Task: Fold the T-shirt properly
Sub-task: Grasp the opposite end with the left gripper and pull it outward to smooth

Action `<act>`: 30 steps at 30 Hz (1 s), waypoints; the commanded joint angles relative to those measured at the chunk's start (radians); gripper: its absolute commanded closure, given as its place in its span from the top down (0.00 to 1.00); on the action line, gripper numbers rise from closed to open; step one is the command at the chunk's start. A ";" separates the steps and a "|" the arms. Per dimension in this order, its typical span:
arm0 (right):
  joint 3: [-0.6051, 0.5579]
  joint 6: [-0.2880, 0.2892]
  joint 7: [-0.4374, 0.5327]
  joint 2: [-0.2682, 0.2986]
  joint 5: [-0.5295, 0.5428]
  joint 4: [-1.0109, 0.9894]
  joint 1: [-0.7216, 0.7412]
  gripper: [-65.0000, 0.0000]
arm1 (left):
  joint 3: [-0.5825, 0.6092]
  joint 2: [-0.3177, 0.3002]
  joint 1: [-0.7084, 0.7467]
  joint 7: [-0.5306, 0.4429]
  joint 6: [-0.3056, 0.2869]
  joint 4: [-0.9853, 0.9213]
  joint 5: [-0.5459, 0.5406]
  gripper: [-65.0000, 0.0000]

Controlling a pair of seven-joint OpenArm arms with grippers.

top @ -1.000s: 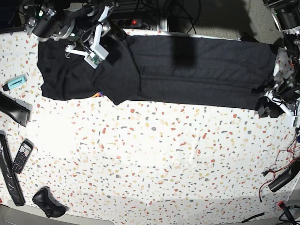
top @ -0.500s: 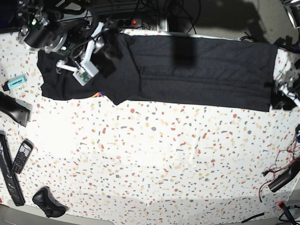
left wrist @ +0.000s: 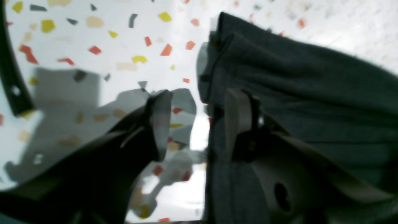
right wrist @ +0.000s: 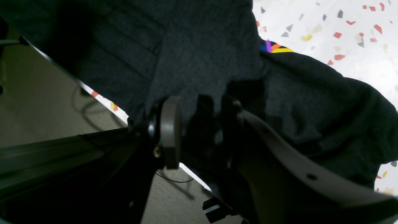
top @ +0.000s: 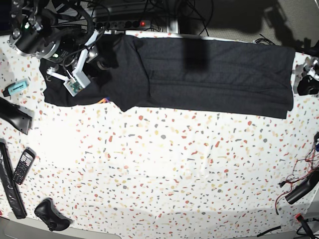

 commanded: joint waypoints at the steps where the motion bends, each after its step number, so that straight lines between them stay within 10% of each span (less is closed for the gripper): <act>1: 0.006 0.002 0.015 0.008 0.009 0.017 0.002 0.32 | -0.007 -0.016 -0.008 0.006 -0.016 -0.007 -0.039 0.41; 24: 0.006 0.002 0.000 0.009 0.008 0.017 0.003 0.32 | -0.007 0.173 -0.108 0.069 -0.043 -0.143 -0.181 0.39; 30: 0.006 0.002 -0.005 0.009 0.008 0.017 0.002 0.32 | -0.007 0.175 -0.107 0.048 -0.043 -0.143 -0.179 0.00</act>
